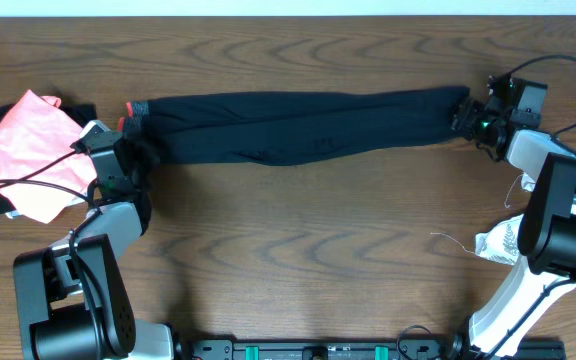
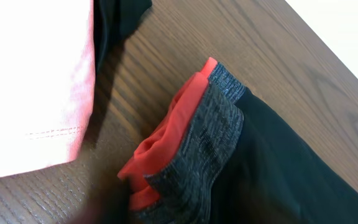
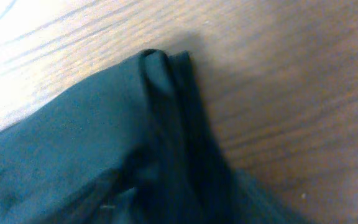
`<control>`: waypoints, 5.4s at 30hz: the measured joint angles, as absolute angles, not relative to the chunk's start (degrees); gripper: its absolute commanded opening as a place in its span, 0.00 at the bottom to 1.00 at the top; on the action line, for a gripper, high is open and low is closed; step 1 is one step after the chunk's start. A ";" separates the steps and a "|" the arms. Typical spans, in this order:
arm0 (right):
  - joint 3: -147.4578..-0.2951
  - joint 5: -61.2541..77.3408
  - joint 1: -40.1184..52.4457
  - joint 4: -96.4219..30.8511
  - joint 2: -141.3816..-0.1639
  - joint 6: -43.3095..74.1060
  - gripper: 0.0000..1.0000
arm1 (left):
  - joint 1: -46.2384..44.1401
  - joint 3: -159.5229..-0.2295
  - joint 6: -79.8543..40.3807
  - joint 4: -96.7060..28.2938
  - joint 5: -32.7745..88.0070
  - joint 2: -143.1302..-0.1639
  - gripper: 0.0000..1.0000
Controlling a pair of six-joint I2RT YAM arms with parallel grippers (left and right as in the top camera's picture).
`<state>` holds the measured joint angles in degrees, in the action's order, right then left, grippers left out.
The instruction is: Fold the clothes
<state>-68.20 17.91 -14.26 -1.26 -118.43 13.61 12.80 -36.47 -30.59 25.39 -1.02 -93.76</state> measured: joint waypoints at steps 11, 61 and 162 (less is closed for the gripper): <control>-68.34 16.49 -15.38 -6.83 -113.99 8.91 0.99 | 13.63 -36.58 -23.53 21.54 1.23 -87.18 0.98; -73.34 9.26 -8.16 -38.04 -115.72 2.39 0.20 | 3.49 -45.15 -11.60 4.95 11.20 -100.73 0.79; -65.93 19.88 -17.78 -38.06 -112.42 9.43 0.19 | 9.32 -39.83 -28.53 14.66 7.31 -89.84 0.56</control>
<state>-65.93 19.88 -17.78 -38.06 -112.42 9.43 9.32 -39.83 -28.53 14.66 7.31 -89.84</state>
